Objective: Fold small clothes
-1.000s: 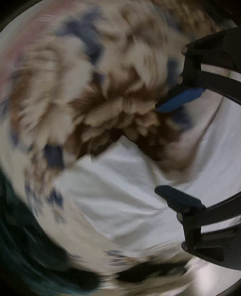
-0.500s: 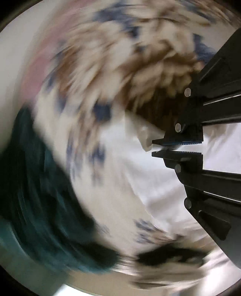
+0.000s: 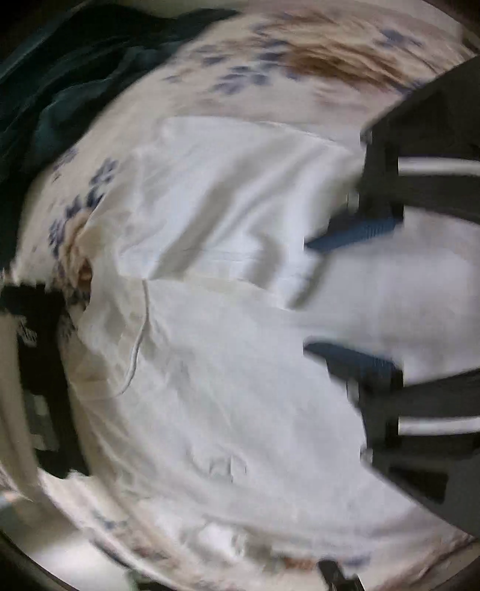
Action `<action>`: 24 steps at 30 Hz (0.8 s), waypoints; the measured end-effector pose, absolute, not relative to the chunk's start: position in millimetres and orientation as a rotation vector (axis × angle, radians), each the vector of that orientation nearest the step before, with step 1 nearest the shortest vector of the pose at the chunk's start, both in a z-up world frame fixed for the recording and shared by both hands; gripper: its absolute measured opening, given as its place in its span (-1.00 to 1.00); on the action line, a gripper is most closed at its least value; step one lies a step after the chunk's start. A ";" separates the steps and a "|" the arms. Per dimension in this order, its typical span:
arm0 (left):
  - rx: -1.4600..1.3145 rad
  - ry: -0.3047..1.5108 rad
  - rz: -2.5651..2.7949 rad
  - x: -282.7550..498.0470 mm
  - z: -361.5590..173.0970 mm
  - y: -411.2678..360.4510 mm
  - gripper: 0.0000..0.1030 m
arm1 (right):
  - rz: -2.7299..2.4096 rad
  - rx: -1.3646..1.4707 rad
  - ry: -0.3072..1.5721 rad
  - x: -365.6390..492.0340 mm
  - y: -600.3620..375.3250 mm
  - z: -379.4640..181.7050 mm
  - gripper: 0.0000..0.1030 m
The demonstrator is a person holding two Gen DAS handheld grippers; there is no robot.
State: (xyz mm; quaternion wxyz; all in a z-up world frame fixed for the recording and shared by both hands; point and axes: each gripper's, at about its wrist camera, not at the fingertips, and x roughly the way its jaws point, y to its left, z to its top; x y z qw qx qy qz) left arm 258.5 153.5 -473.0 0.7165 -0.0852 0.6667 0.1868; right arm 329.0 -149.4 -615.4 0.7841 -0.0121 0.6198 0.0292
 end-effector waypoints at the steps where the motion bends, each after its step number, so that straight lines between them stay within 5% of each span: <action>1: -0.300 1.474 0.398 251.8 -474.6 171.2 1.00 | 0.049 0.008 1.343 322.3 -154.2 -611.8 0.15; 7: -1.182 1.287 0.320 220.2 -507.8 252.5 0.96 | -0.058 0.114 1.418 298.3 -192.4 -614.5 0.16; 10: -1.363 1.169 0.336 217.1 -518.3 277.4 0.84 | -0.114 0.177 1.443 296.7 -206.5 -624.4 0.16; 11: -1.368 1.138 0.348 219.4 -517.7 283.6 0.51 | -0.136 0.215 1.446 295.3 -210.3 -625.9 0.16; 12: -1.369 1.117 0.354 217.9 -511.8 272.3 -0.11 | -0.154 0.242 1.445 294.3 -213.0 -626.4 0.16; 14: -1.319 1.082 0.385 223.1 -509.5 279.2 -0.94 | -0.187 0.280 1.439 291.7 -217.5 -626.2 0.16; 24: -0.494 1.030 -0.030 277.8 -427.9 121.4 -0.89 | -0.251 0.324 1.440 262.9 -241.4 -618.1 0.16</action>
